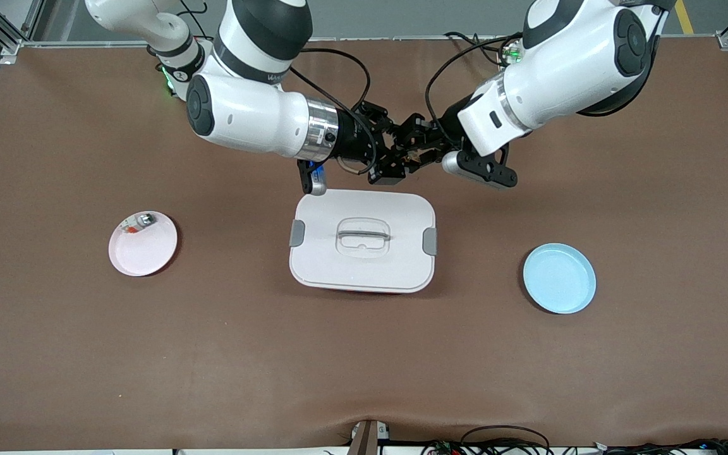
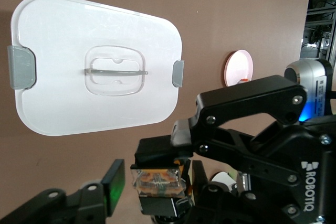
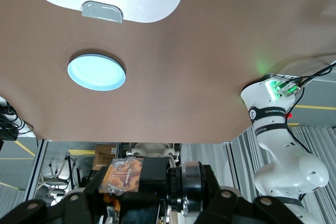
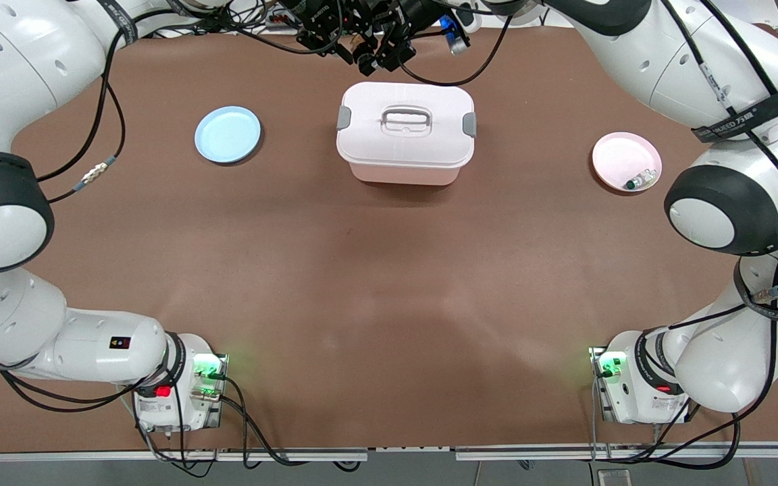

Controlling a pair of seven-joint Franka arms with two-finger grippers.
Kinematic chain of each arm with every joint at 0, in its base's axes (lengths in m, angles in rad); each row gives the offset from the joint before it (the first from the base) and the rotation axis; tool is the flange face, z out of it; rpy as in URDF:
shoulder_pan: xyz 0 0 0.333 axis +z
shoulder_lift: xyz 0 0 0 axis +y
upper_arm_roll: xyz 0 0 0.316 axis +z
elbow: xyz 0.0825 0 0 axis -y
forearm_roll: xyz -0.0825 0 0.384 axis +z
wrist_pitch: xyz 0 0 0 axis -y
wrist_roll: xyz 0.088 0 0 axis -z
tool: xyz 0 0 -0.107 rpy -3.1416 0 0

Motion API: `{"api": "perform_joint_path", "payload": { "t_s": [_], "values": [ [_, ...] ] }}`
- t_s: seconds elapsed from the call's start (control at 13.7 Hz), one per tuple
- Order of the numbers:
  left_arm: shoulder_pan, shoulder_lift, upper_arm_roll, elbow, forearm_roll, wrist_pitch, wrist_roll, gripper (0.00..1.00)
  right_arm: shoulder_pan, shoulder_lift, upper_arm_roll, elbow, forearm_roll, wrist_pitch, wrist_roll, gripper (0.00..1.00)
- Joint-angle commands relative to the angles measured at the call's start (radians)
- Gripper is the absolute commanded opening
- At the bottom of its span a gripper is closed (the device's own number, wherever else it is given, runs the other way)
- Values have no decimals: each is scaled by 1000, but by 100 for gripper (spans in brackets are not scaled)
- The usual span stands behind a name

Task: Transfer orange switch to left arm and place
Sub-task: 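Open the right gripper and carry the switch away with the left gripper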

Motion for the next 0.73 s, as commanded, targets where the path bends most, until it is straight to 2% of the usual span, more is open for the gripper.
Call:
{"api": "perform_joint_path", "payload": {
  "t_s": [0.0,0.29,0.44,0.66],
  "values": [
    [5,-6,-6,-13,-20,16,21,52,4,14,-7,34,17,-8,19,27],
    [5,-7,-6,-18,-22,15,21,25,6,14,-8,34,17,-8,19,27],
    [5,-7,-6,-24,-20,15,21,3,8,14,-8,34,17,-8,19,27],
    [6,-9,-6,-24,-17,4,28,0,8,14,-7,34,17,-8,19,30]
  ]
}}
